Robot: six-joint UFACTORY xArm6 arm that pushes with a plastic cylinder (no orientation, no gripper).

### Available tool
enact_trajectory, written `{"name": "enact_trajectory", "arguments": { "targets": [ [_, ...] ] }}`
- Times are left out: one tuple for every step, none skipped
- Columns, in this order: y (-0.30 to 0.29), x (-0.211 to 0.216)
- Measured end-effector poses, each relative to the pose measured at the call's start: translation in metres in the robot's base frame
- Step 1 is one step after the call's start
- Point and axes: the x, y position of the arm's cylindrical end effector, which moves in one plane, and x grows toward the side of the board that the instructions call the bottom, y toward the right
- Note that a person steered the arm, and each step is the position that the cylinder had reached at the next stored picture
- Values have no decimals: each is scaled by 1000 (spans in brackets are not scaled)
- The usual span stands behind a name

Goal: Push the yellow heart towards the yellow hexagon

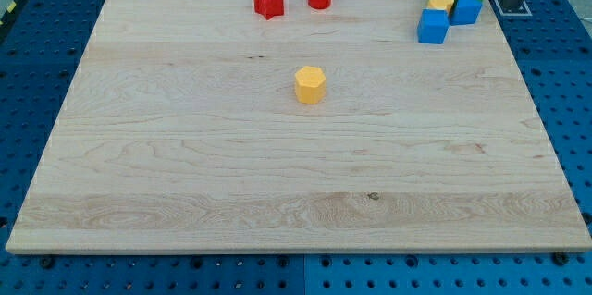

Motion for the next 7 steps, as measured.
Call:
{"name": "enact_trajectory", "arguments": {
  "targets": [
    [0,0],
    [-2,0],
    [-3,0],
    [-23,-1],
    [-55,-1],
    [-78,-1],
    [-100,-1]
  ]
}}
